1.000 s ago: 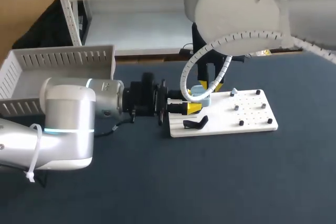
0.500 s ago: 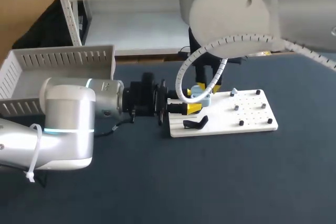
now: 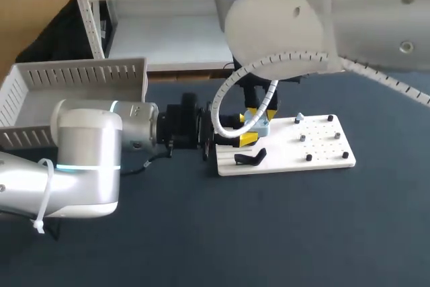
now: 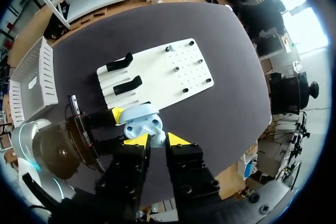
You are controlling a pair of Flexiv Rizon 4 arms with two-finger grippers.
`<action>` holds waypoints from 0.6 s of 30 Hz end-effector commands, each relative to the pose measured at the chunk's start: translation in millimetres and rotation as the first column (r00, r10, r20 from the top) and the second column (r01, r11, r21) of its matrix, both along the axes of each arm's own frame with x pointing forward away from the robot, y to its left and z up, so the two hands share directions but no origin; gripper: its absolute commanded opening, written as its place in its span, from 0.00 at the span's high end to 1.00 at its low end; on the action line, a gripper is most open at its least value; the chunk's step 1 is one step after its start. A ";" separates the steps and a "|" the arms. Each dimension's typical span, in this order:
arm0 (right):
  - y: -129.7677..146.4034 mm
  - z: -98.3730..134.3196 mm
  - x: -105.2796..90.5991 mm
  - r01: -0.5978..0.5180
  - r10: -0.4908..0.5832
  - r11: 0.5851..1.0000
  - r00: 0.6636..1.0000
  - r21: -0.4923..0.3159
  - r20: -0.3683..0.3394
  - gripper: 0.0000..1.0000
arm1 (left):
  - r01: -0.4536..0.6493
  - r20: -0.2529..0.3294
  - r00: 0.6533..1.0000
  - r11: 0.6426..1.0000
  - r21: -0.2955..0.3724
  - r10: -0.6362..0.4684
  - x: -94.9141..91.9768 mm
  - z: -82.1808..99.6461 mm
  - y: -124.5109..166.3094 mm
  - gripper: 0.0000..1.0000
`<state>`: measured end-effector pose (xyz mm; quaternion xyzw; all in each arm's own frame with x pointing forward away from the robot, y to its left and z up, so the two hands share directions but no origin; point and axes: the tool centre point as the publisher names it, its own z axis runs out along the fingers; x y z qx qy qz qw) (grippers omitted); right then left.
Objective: Pick up each earbud case from the left stands, insert the matching earbuds, close the lid, and place the case in the box.
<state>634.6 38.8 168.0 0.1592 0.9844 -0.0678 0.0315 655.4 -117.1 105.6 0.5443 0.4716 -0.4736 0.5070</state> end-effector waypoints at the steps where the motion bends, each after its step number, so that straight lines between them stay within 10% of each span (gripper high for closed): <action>1: 2.4 -1.3 1.0 0.002 -0.002 1.000 1.000 -0.008 0.000 1.00 | -0.008 0.002 1.000 1.000 0.000 0.008 -2.0 -0.1 -0.6 1.00; 18: 3.4 -7.6 5.8 0.012 -0.013 0.999 1.000 -0.036 -0.009 1.00 | -0.008 0.002 1.000 1.000 0.000 0.008 -2.0 -0.1 -0.6 1.00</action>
